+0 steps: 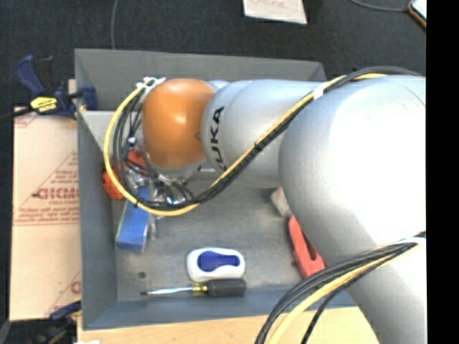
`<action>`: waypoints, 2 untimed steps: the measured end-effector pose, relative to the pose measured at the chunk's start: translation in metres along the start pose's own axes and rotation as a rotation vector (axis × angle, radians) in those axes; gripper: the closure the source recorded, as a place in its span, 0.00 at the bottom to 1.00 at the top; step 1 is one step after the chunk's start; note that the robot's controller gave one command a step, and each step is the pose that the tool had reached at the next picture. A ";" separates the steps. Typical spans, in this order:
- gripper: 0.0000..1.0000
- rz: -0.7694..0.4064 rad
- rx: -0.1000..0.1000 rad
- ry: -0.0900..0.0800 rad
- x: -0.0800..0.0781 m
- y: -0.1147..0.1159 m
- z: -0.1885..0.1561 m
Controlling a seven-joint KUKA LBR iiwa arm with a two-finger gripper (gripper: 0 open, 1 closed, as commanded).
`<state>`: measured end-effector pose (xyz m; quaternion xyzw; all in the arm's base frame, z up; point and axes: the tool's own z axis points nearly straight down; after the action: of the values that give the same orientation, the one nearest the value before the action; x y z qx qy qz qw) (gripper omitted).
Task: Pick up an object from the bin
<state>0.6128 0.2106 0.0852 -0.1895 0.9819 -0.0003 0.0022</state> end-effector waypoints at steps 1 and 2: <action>0.00 -0.160 -0.002 -0.006 0.006 0.005 -0.066; 0.00 -0.311 -0.003 0.006 0.004 0.027 -0.015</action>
Offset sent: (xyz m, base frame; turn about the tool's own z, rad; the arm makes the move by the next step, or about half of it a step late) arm -0.0144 0.0249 0.0148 -0.3145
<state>0.5992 0.2345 0.1001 -0.3392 0.9407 0.0003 -0.0009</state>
